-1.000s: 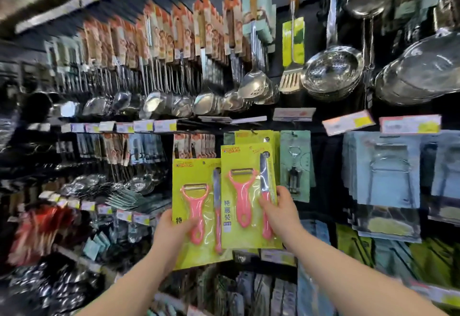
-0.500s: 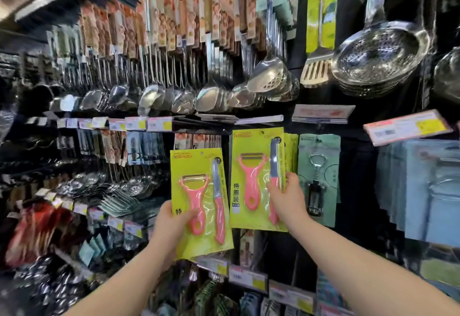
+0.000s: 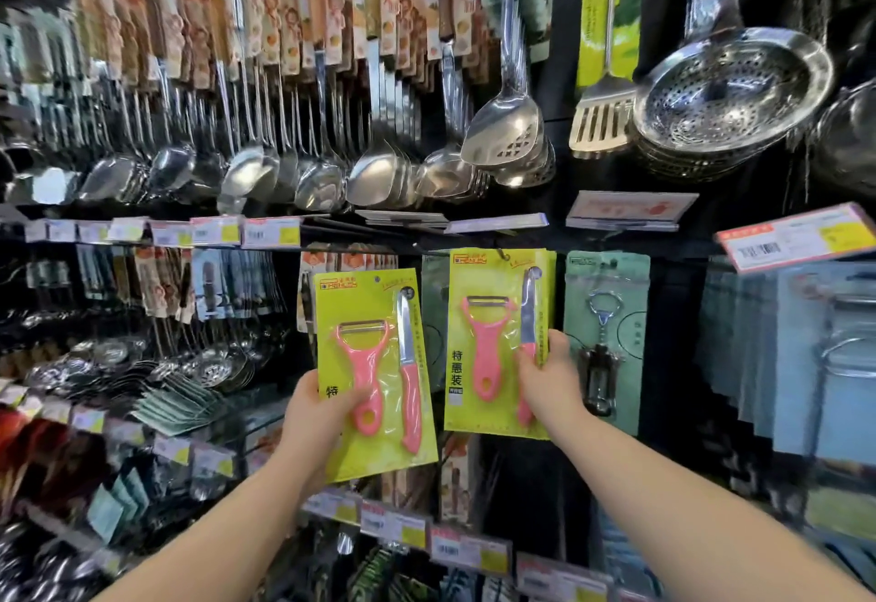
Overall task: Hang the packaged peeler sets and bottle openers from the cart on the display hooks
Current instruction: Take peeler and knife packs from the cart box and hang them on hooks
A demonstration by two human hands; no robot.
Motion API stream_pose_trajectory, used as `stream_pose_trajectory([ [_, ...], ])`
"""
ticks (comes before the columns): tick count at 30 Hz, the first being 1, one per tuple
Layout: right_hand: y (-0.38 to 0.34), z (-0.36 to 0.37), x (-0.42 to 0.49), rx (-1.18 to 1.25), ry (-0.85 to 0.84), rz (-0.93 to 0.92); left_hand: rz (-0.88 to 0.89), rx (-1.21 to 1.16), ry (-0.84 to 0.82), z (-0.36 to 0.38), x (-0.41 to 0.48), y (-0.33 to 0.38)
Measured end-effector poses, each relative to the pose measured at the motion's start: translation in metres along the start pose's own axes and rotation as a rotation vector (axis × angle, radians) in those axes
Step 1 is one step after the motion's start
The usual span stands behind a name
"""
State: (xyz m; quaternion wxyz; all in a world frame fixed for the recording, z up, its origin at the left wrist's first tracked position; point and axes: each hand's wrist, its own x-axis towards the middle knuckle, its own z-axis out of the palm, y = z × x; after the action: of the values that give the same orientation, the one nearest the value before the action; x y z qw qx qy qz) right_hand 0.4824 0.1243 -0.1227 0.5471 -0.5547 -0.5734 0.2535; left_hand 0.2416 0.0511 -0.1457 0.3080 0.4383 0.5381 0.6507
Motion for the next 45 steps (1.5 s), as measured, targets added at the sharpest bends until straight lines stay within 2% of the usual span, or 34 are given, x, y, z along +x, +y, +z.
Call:
stream_pose_trajectory([
  [9,0.0,0.012,0.028,-0.109,0.108,0.106,0.005,-0.031,-0.098,0.004,0.026,-0.001],
  [13,-0.007,0.01,0.021,-0.133,0.071,0.123,-0.014,-0.054,-0.163,0.01,0.027,-0.003],
  [15,-0.006,0.009,0.012,-0.173,0.125,0.063,-0.01,-0.044,-0.19,0.014,0.028,-0.005],
  [18,-0.008,0.009,-0.006,-0.264,0.176,-0.177,0.014,-0.057,-0.229,0.025,0.03,-0.005],
  [21,-0.015,0.012,-0.024,-0.085,0.0,-0.179,0.021,-0.064,-0.297,0.041,0.026,-0.001],
  [23,-0.016,0.013,-0.03,-0.01,-0.029,-0.174,0.036,-0.071,-0.339,0.053,0.024,0.002],
  [36,-0.008,-0.016,-0.022,-0.047,0.162,-0.173,0.099,-0.117,-0.451,0.103,0.019,0.011],
  [45,0.001,-0.011,-0.006,-0.109,0.173,-0.128,0.082,-0.08,-0.428,0.113,0.032,0.003],
])
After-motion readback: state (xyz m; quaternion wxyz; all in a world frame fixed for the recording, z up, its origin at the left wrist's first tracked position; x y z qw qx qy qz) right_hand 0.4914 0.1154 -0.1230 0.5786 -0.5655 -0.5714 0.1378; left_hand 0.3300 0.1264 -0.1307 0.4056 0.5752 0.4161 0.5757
